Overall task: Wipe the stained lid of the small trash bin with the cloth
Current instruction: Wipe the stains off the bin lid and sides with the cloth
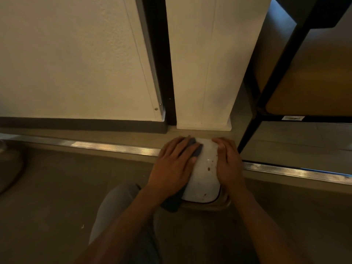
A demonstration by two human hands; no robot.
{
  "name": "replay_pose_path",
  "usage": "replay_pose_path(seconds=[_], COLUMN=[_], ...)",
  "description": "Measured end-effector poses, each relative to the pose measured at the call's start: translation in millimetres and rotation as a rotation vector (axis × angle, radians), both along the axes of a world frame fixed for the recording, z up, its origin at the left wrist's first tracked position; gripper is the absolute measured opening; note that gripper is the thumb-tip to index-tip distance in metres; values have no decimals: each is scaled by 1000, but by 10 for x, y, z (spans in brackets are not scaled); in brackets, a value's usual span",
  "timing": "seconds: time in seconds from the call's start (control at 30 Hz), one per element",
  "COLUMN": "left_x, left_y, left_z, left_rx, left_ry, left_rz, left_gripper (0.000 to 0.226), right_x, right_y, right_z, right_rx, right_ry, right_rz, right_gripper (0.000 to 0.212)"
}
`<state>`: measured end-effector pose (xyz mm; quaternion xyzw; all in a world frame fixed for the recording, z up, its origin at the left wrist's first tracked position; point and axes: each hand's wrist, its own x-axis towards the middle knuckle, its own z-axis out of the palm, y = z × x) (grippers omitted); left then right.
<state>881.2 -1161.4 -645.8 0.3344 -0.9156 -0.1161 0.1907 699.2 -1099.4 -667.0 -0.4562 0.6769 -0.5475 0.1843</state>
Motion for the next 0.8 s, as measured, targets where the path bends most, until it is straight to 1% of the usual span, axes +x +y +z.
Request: replay_pose_path(seconds=[0.1, 0.2, 0.23, 0.3, 0.37, 0.43, 0.5, 0.53, 0.6, 0.67, 0.73, 0.8], left_x=[21, -331, -433, -533, -455, -242, 14, 96, 51, -183, -405, -482], left_y=[-264, -506, -508, -354, -79, 139, 199, 168, 43, -99, -145, -29], left_z=[14, 102, 114, 105, 34, -52, -120, -125, -63, 53, 115, 88], left_rx=[151, 338, 315, 120, -25, -86, -98, -82, 5, 83, 79, 19], left_ry=[70, 21, -14, -45, -36, -53, -49, -30, 15, 47, 4, -14], left_rz=[134, 260, 277, 256, 161, 42, -11, 1, 95, 230, 308, 307], left_gripper=[45, 39, 39, 40, 41, 48, 51, 51, 50, 49, 48, 48], right_x=[-25, -38, -38, -33, -27, -17, -4, -1, -13, -20, -16, -21], right_y=[13, 26, 21, 6, 6, 8, 4, 4, -2, -1, 7, 4], right_z=[-16, -39, -41, -37, -38, -37, -32, -31, -34, -45, -55, -65], right_rx=[11, -1, -1, 1, -13, -16, -10, -13, -14, -15, -32, -39], right_ry=[0, 15, 13, 4, 13, 22, 27, 28, 34, 34, 46, 46], right_rz=[3, -2, -3, -6, -16, -19, -11, -12, -15, -12, -11, -5], right_gripper=[33, 28, 29, 31, 33, 34, 35, 36, 35, 35, 36, 38])
